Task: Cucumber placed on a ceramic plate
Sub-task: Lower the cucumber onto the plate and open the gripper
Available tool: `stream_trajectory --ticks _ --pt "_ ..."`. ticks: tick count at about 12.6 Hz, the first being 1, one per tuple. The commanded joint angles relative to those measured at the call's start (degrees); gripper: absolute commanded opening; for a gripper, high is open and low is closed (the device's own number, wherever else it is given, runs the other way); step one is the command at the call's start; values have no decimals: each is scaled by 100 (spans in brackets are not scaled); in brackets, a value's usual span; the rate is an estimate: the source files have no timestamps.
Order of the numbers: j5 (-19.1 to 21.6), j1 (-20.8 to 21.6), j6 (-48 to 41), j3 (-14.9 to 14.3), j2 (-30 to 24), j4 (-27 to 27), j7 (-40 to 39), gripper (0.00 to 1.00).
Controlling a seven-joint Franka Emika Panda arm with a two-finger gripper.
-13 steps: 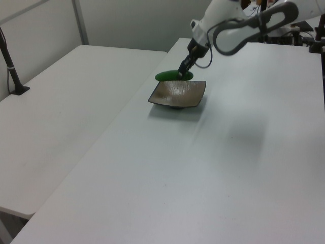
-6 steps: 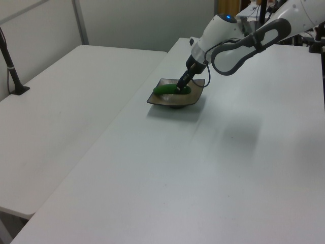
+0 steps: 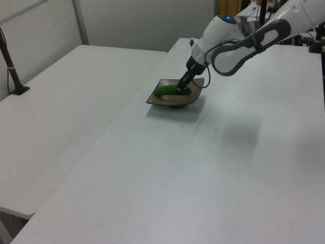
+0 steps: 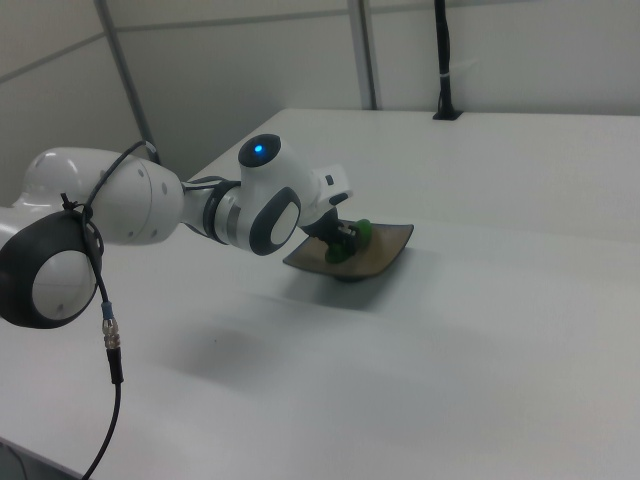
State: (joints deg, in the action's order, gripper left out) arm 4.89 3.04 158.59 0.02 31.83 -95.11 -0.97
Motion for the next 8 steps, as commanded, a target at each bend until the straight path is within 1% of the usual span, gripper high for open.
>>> stream_trajectory --ticks 1,2,3,5,6,8 --pt "126 22 93 -19 -54 -157 35 79" --pt "135 22 93 -19 -63 -149 27 92" --pt "126 22 93 -19 -72 -149 9 100" --pt "126 13 75 -19 -185 -140 9 100" --pt "126 13 -73 -28 -369 -149 9 100" --pt "118 -22 -1010 -28 -886 -96 0 100"
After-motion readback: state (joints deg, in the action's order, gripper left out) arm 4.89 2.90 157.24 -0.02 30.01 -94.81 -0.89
